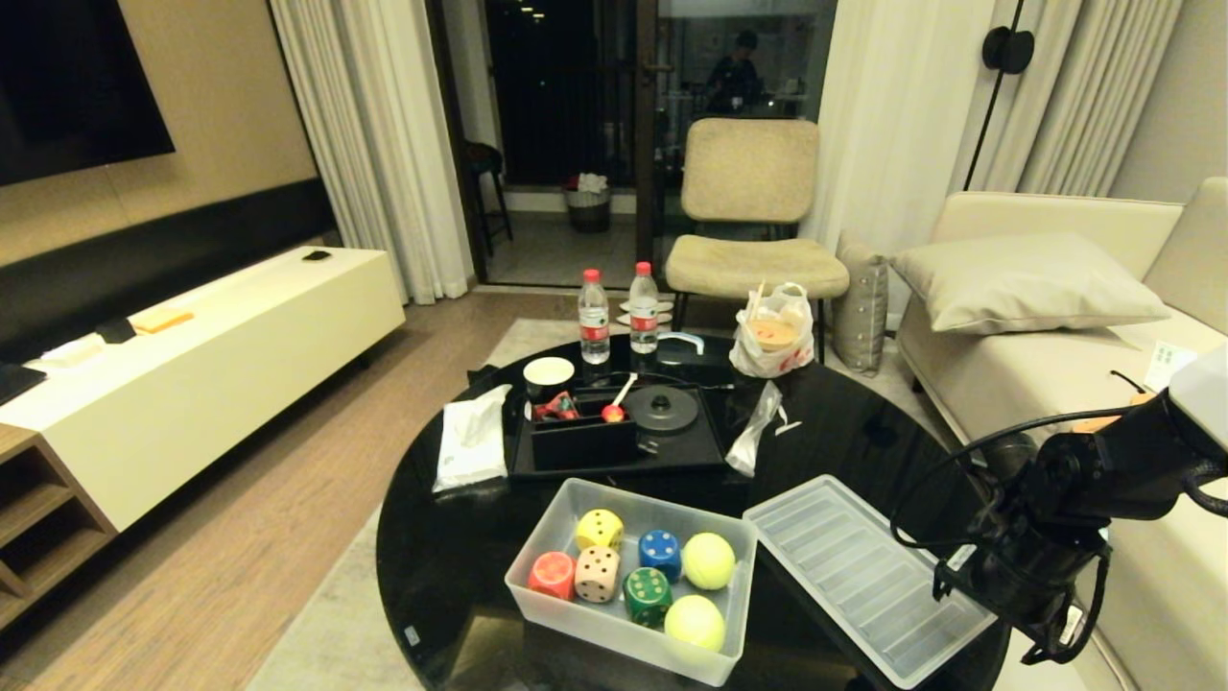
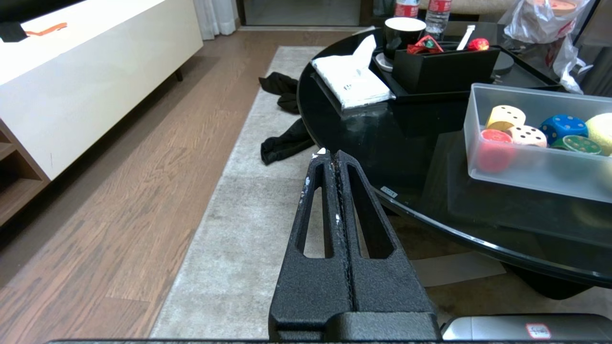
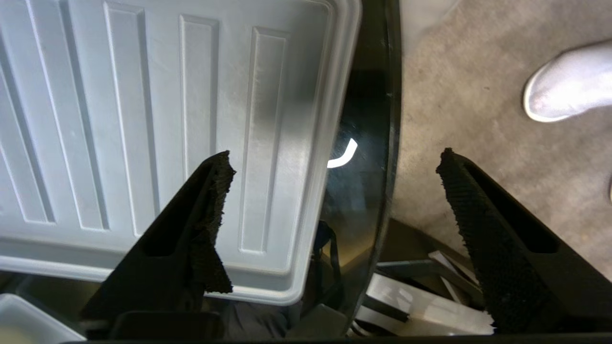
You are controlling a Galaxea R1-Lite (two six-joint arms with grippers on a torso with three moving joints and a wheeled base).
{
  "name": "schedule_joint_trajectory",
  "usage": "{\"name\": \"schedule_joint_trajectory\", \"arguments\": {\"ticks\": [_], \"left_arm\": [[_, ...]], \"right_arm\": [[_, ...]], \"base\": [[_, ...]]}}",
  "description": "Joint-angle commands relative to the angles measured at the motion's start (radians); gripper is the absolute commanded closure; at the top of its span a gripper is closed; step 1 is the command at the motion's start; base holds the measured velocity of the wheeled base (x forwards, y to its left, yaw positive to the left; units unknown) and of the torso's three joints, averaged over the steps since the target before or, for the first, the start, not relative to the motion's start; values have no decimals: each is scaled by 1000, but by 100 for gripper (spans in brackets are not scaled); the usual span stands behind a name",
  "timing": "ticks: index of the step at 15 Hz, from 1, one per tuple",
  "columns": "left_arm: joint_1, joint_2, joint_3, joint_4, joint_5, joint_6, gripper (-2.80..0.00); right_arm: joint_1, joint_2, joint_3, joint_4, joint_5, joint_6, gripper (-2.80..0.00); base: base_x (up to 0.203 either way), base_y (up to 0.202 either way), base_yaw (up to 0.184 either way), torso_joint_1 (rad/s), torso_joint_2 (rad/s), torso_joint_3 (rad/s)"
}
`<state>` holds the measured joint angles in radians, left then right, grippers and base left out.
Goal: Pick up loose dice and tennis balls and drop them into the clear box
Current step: Close the lid
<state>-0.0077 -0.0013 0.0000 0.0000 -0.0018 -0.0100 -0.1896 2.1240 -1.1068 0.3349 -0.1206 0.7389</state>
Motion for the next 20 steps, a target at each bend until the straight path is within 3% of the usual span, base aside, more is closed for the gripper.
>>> {"name": "schedule_joint_trajectory", "arguments": {"ticks": [1, 20], "left_arm": [[1, 1, 2, 0, 0, -1, 0], [0, 1, 2, 0, -1, 0, 0]], "right_arm": [[-1, 32, 4, -38, -4, 4, -280], [-34, 58, 105, -131, -20, 0, -280]], "base": [[0, 0, 0, 0, 0, 0], [0, 0, 0, 0, 0, 0]]}}
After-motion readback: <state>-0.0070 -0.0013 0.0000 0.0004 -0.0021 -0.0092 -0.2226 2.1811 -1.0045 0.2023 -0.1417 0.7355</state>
